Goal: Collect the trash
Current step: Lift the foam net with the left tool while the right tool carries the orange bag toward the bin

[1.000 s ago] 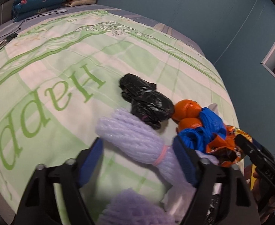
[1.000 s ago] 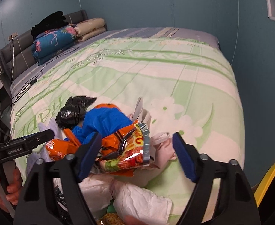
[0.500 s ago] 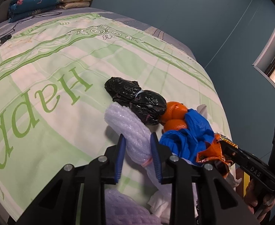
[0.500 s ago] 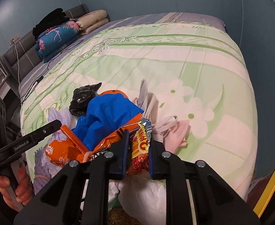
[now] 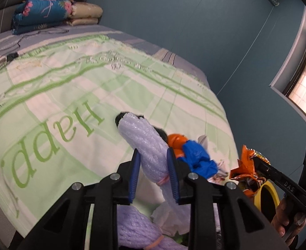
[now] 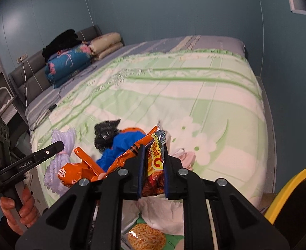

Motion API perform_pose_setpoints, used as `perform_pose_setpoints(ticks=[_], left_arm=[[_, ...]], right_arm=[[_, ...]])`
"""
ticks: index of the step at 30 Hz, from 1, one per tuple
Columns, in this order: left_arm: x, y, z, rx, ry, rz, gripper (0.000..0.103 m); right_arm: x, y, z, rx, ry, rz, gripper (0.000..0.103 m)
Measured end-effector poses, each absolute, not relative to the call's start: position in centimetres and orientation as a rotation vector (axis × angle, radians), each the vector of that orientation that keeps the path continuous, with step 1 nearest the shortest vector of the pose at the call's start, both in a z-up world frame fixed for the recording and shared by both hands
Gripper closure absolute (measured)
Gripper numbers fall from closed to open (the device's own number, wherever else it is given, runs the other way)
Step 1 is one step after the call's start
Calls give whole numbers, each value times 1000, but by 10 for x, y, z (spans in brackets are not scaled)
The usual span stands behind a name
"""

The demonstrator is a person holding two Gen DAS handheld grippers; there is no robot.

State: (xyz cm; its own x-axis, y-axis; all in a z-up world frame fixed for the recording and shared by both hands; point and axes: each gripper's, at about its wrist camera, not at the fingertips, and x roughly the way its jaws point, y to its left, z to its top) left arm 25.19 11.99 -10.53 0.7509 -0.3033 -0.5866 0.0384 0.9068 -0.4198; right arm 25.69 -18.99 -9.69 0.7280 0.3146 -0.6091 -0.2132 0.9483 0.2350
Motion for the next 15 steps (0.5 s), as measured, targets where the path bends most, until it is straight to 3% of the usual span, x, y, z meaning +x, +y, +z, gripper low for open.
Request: perform_pose_setpoints(ticks=[15], left_arm=[[202,107,-37,-364,555,-228,78]], right_arm=[[202,-224,-42,151,563,275,89]])
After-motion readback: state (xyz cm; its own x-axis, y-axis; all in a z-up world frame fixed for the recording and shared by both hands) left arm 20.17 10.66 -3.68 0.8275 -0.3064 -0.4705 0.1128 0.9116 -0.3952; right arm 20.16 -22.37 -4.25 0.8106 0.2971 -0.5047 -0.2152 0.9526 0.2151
